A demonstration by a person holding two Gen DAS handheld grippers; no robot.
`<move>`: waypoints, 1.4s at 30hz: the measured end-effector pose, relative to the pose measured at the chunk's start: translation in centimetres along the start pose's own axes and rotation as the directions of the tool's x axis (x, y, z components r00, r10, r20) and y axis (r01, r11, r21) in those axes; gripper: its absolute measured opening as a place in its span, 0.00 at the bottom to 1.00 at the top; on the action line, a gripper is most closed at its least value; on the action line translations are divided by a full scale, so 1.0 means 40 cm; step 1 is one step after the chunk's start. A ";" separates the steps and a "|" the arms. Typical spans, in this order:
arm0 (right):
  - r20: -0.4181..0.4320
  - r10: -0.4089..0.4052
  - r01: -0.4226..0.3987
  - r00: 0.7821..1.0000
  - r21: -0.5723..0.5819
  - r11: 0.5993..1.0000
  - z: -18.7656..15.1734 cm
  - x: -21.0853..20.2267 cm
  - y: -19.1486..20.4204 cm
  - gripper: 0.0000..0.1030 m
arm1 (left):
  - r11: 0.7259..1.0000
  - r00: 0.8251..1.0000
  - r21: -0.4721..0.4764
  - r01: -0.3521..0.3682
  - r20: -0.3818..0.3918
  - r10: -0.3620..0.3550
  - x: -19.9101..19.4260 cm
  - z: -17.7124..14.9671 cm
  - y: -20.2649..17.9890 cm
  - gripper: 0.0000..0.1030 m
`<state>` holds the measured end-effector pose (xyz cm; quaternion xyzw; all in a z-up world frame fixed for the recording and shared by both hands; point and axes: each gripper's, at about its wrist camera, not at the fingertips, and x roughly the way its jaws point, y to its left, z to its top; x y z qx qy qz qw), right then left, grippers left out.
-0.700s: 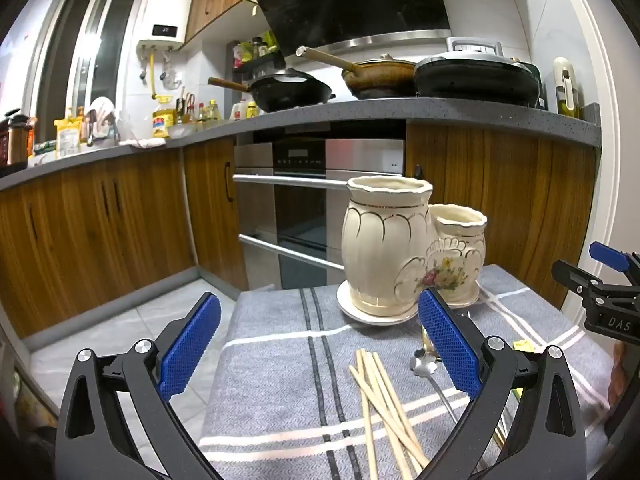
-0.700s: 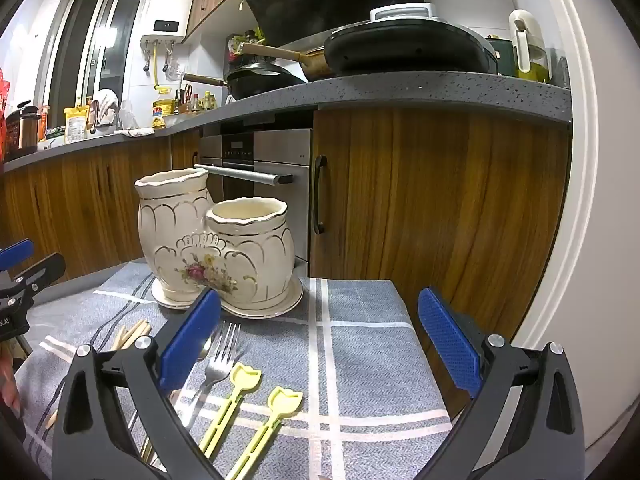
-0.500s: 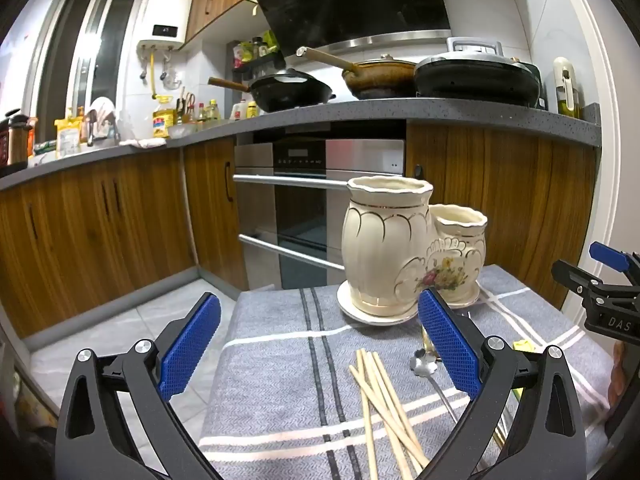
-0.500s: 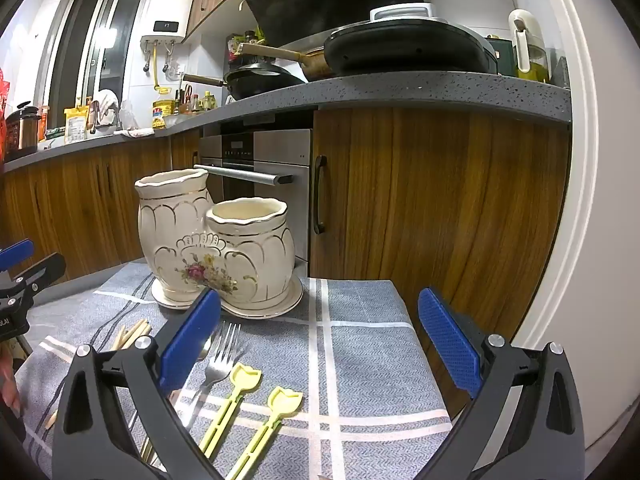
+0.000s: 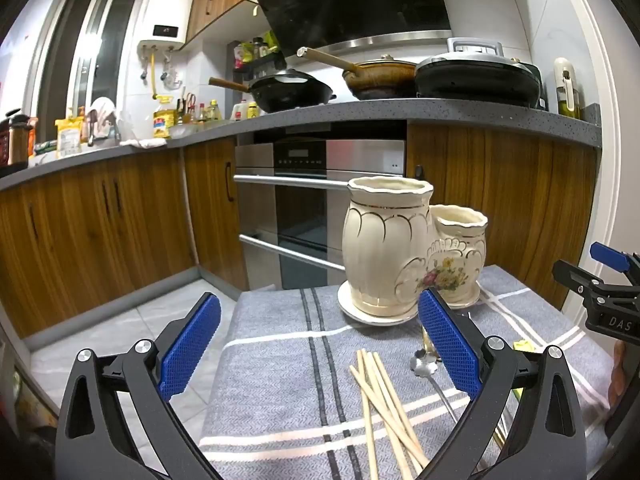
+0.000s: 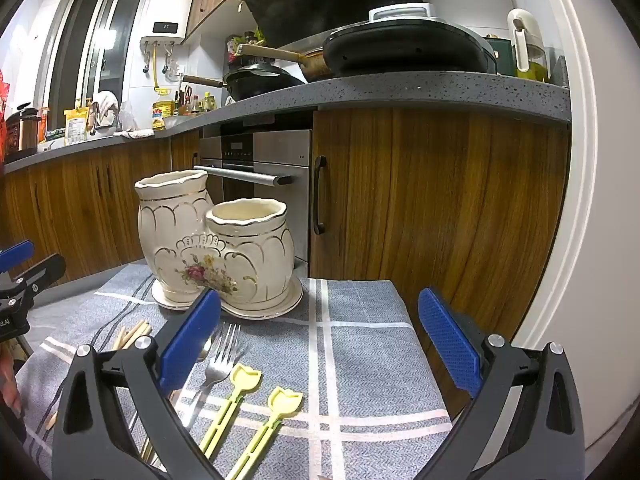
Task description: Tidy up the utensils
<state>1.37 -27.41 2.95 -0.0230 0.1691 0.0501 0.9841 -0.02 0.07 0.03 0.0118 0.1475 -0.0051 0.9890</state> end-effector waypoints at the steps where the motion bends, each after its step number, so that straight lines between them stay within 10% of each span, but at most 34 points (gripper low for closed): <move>1: 0.000 0.000 0.000 1.000 0.000 1.000 0.000 0.000 0.000 0.95 | 1.000 1.000 0.000 0.000 -0.001 0.000 0.000 0.000 0.000 0.95; 18: -0.092 -0.022 0.018 0.996 -0.050 0.999 0.002 -0.006 -0.029 0.95 | 0.993 0.992 0.089 -0.074 -0.092 0.082 0.027 -0.007 0.011 0.95; 24: -0.299 0.008 -0.032 0.954 -0.073 0.997 -0.008 0.035 -0.061 0.95 | 0.970 0.944 0.234 -0.064 -0.301 0.135 0.062 -0.046 -0.017 0.95; 34: -0.468 0.101 -0.147 0.878 -0.061 0.987 -0.048 0.050 -0.046 0.95 | 0.984 0.871 0.176 0.012 -0.486 0.076 0.084 -0.075 0.000 0.95; 42: -0.554 0.146 -0.182 0.819 -0.009 0.983 -0.078 0.073 -0.016 0.78 | 0.986 0.855 0.157 0.057 -0.517 0.033 0.092 -0.079 -0.011 0.91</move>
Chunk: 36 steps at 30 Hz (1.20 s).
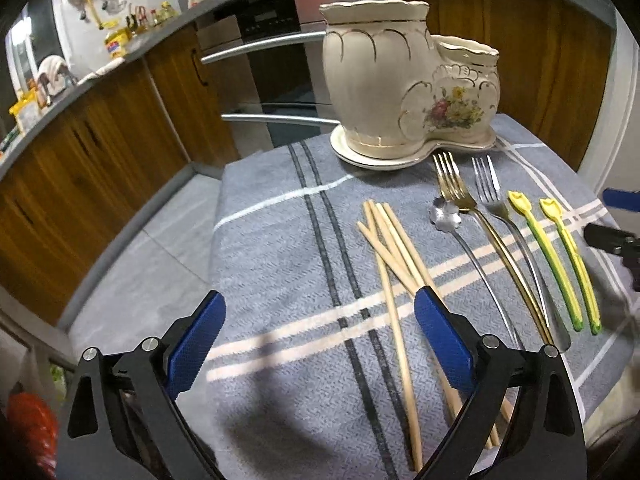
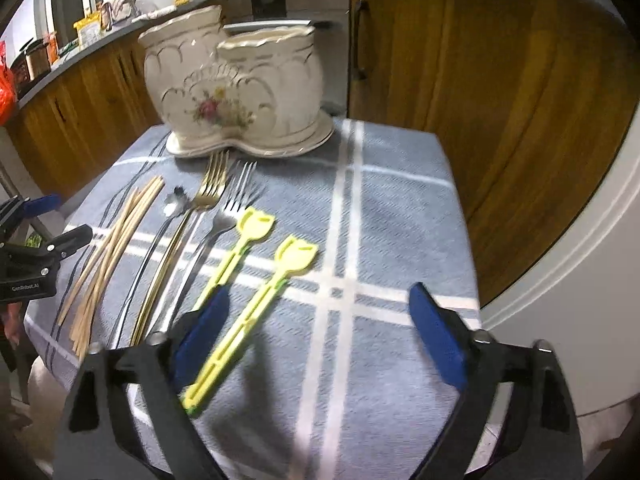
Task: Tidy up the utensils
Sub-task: 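Grasp a chopstick with the left tool while the right tool grasps a yellow spoon, then drop the chopstick in the tall cup with left tool while right drops spoon in small cup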
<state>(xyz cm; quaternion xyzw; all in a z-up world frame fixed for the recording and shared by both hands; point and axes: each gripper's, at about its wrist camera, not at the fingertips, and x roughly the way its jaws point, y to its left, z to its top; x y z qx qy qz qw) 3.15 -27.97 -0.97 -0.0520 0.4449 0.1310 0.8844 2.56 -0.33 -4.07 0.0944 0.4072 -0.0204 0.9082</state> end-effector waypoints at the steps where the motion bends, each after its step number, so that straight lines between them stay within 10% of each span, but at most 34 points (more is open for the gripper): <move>1: -0.016 0.010 -0.010 1.000 -0.003 1.000 0.001 0.007 0.009 0.72 | 1.000 1.000 0.004 0.008 0.000 -0.008 0.002 0.002 -0.004 0.87; 10: -0.101 0.060 -0.065 0.993 -0.056 0.996 -0.004 0.040 0.063 0.38 | 0.995 0.997 0.080 0.062 -0.056 -0.058 0.015 -0.004 -0.045 0.51; 19: -0.121 0.039 -0.056 0.992 -0.137 0.989 -0.015 0.031 0.088 0.24 | 0.991 0.990 0.094 0.097 -0.107 -0.087 0.031 -0.008 -0.067 0.39; 26: -0.143 0.069 -0.089 0.987 -0.140 0.986 -0.025 0.029 0.080 0.09 | 0.990 0.984 0.086 0.110 -0.146 -0.097 0.030 -0.011 -0.070 0.06; 36: -0.049 0.132 -0.136 0.990 -0.073 0.988 -0.030 -0.017 0.047 0.09 | 0.995 0.991 0.032 0.089 -0.100 -0.086 -0.006 -0.001 -0.028 0.05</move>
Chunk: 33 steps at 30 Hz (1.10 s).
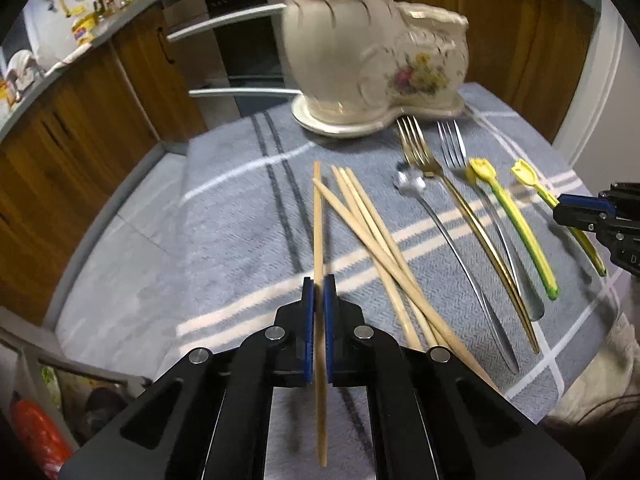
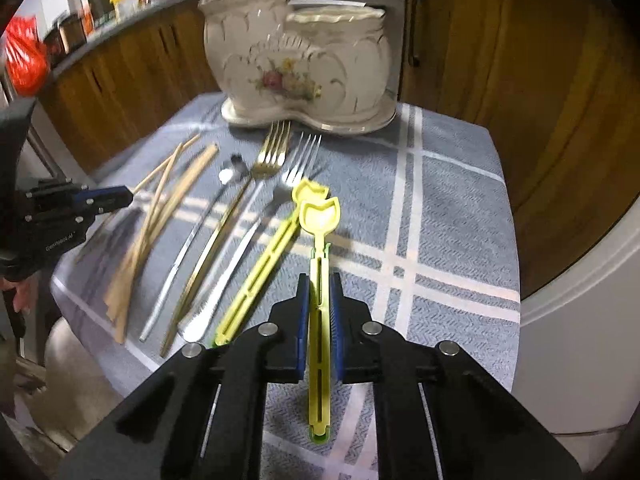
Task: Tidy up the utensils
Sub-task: 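Drop the chopstick in the tall cup with left tool while right drops spoon in small cup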
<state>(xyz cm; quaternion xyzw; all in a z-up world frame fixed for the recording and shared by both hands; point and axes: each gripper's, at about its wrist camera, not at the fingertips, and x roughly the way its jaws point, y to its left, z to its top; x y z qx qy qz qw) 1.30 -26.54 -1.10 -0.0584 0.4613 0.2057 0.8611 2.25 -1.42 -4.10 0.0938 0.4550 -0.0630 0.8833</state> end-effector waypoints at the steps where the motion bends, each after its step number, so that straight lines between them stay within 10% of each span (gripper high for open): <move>1: 0.020 0.006 -0.006 1.000 0.011 1.000 0.003 -0.010 -0.009 0.09 | 1.000 1.000 -0.009 0.001 0.016 0.000 -0.013 0.003 0.008 0.05; 7: 0.174 0.032 -0.040 0.984 0.045 0.998 0.045 -0.077 -0.032 0.09 | 0.996 0.985 -0.075 0.047 0.171 -0.033 -0.099 0.037 0.045 0.05; 20: 0.492 0.088 -0.157 0.866 0.100 0.983 0.268 -0.128 -0.087 0.09 | 0.962 0.832 -0.138 0.235 0.540 -0.126 -0.191 0.238 0.091 0.05; 33: 0.605 0.130 -0.238 0.786 0.101 0.966 0.447 -0.071 -0.104 0.10 | 0.932 0.753 -0.118 0.344 0.628 -0.198 -0.128 0.426 0.100 0.05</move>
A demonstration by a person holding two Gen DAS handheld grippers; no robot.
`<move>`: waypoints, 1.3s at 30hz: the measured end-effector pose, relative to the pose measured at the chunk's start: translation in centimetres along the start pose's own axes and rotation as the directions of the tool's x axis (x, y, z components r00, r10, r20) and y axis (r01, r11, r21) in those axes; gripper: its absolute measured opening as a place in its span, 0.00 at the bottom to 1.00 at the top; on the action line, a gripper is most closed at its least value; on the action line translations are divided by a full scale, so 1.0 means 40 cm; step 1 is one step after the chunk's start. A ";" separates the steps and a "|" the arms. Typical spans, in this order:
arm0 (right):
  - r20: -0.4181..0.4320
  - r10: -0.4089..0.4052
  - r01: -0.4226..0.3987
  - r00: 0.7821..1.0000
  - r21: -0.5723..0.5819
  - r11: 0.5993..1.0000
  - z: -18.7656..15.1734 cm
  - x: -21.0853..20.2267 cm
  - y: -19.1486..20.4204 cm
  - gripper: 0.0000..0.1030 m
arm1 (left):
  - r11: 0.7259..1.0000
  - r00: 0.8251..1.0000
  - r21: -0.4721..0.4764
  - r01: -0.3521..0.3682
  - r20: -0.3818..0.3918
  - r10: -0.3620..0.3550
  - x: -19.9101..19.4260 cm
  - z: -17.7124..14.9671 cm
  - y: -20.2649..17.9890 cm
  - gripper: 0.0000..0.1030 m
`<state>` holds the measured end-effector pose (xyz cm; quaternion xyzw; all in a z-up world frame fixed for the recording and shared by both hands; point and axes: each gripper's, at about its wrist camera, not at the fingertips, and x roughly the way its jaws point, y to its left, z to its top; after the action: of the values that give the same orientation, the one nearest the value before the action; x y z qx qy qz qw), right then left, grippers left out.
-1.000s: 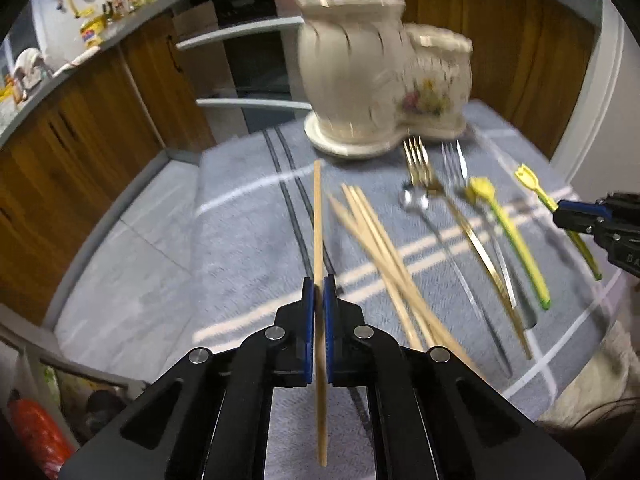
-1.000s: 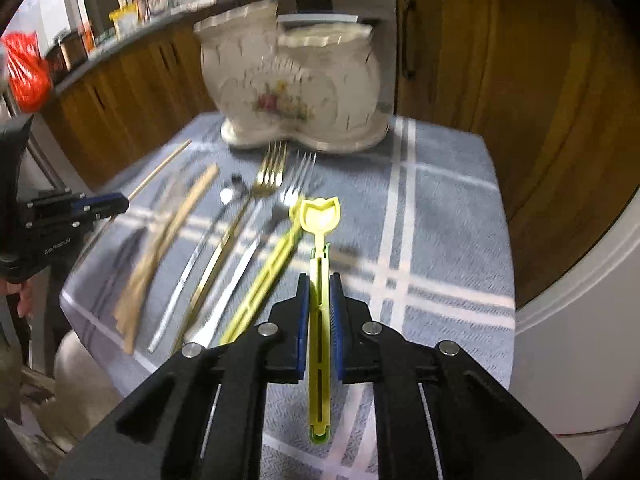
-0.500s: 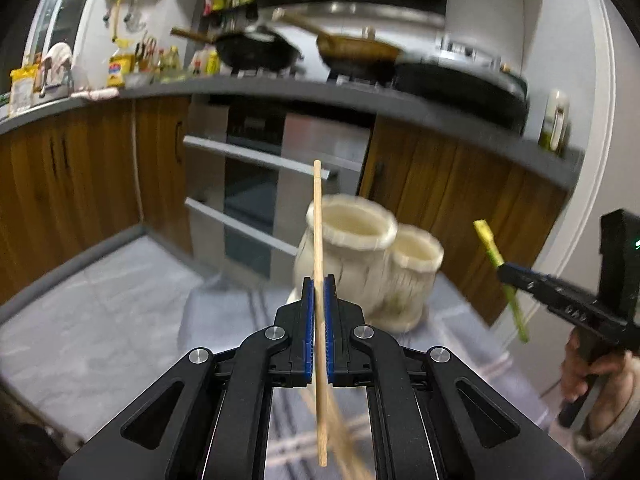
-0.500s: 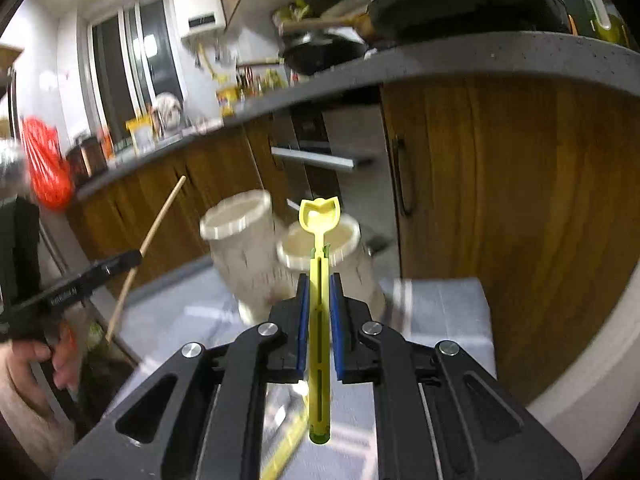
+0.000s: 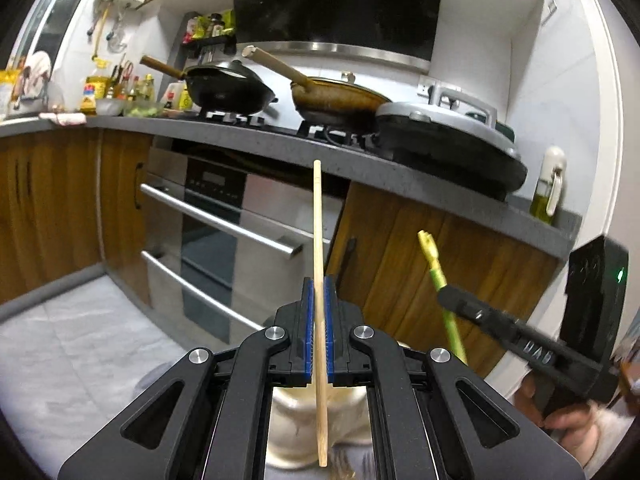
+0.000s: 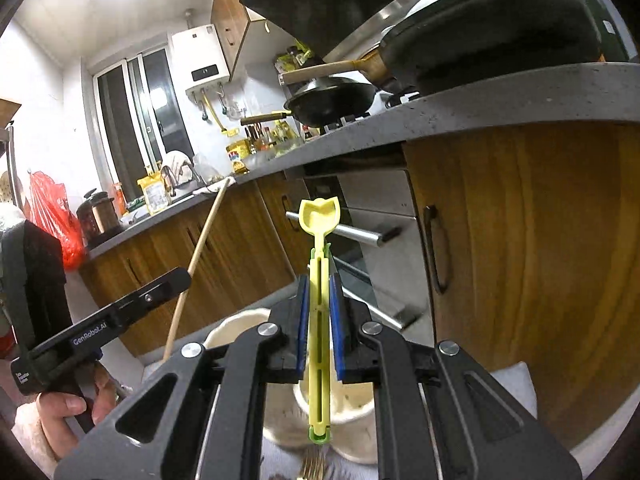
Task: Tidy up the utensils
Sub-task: 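Drop the chopstick in the tall cup with left tool while right drops spoon in small cup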
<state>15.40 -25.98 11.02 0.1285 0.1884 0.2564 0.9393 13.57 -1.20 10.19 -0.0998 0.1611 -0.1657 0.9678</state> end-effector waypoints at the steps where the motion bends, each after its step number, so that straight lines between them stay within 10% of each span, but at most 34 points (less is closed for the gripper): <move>1: 0.002 0.002 -0.002 1.000 0.001 1.000 0.001 0.018 -0.001 0.09 | 1.000 1.000 -0.014 0.015 0.006 -0.015 0.009 0.001 0.007 0.05; 12: 0.028 -0.075 0.074 0.997 0.024 0.997 -0.054 0.113 -0.037 0.10 | 0.998 0.995 0.007 -0.062 0.077 0.061 0.110 -0.001 0.013 0.05; 39: -0.051 -0.087 0.086 0.995 -0.010 0.996 -0.124 0.068 -0.047 0.11 | 0.988 0.992 0.106 -0.112 -0.051 0.118 0.065 -0.114 0.008 0.06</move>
<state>16.31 -25.37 5.17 0.1102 0.2168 0.2193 0.9448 14.42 -2.48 5.17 -0.0354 0.1856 -0.1203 0.9746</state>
